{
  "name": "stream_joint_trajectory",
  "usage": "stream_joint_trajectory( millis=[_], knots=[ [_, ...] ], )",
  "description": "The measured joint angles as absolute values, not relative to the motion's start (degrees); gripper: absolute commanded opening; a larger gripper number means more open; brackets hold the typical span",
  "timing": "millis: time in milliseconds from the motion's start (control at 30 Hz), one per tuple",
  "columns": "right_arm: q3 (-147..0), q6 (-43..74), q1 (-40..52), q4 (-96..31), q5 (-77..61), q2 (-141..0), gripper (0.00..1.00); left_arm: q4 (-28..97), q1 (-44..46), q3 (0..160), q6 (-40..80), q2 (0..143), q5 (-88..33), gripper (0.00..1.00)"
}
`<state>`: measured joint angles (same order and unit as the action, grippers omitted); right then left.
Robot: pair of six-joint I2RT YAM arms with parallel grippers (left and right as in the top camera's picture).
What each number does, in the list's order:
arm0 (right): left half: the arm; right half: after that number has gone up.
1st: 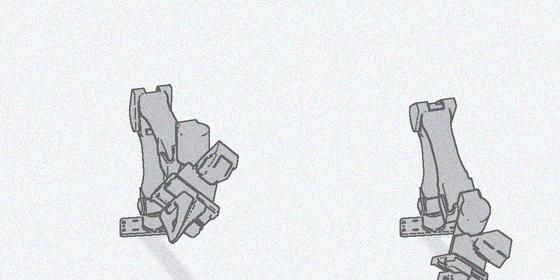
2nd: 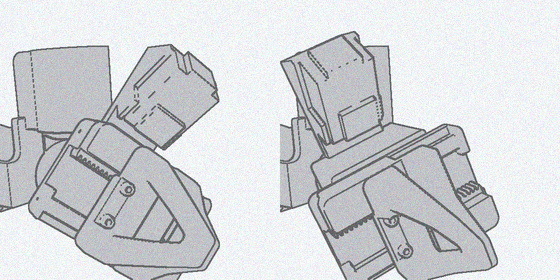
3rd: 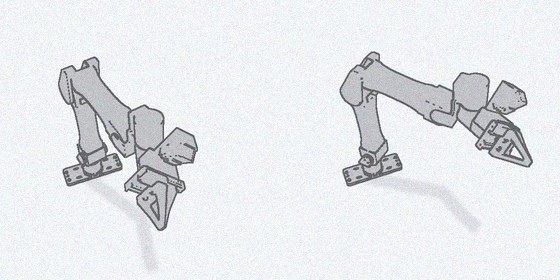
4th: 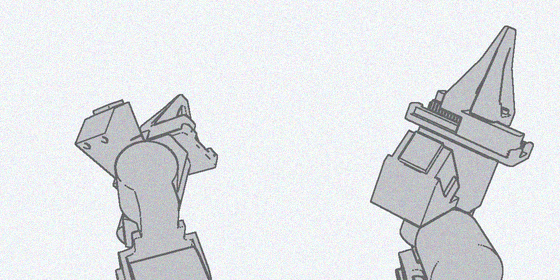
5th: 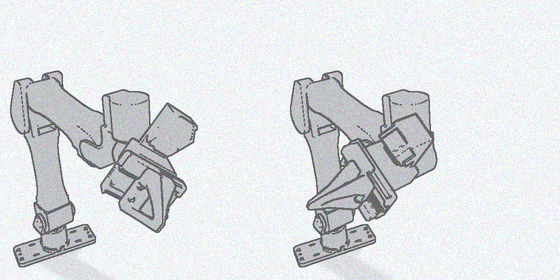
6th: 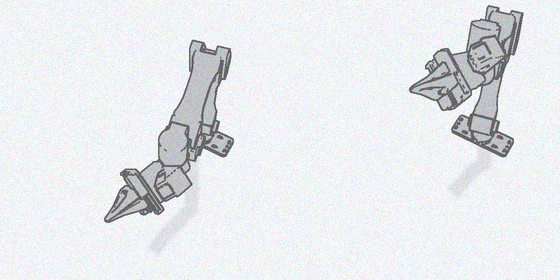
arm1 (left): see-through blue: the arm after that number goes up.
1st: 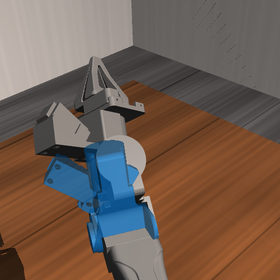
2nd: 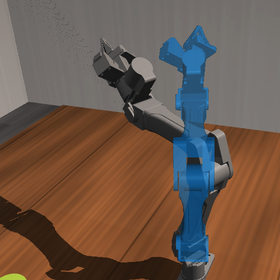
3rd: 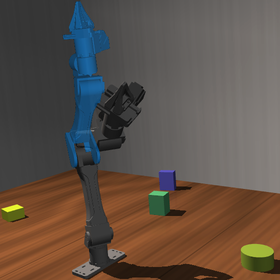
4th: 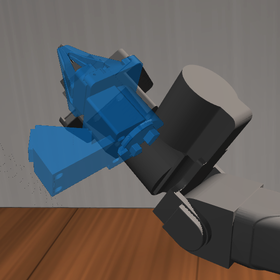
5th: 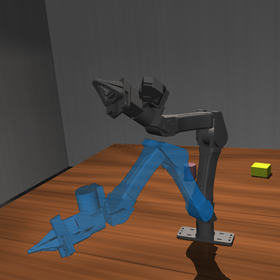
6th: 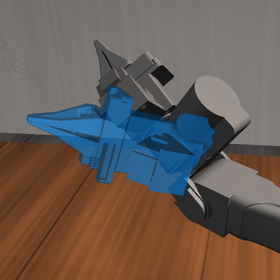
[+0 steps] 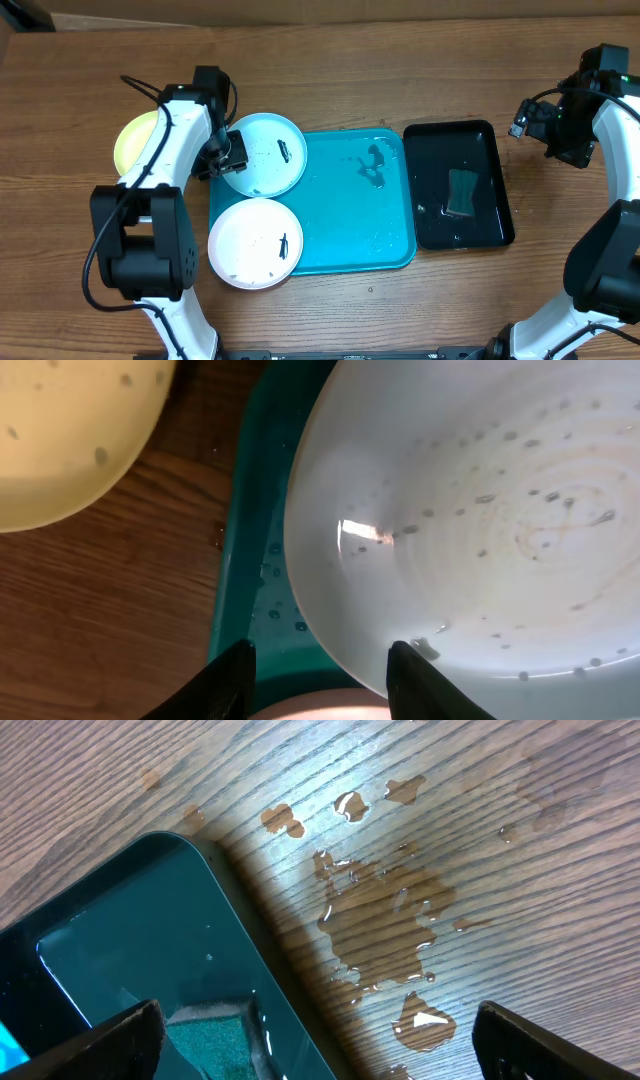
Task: Clean dirty plates on tray and stack at the side
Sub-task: 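Move left gripper to the upper white plate rim and grasp it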
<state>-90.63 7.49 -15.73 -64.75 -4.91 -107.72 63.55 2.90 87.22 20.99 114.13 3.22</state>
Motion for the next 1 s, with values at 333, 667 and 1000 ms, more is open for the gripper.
stream_joint_trajectory(
  millis=[333, 667, 1000],
  knots=[
    [-90.6, 7.5, -15.7, -64.7, -4.9, -107.7, 1.00, 61.3, 2.9, 87.2, 20.8, 114.9, 3.2, 0.36],
    [-90.6, 7.5, -15.7, -64.7, -4.9, -107.7, 1.00, 60.1, 2.9, 87.0, 20.8, 114.9, 3.5, 0.37],
    [-90.6, 7.5, -15.7, -64.7, -4.9, -107.7, 1.00, 59.1, 2.9, 86.7, 20.8, 114.9, 5.5, 0.37]
  ],
)
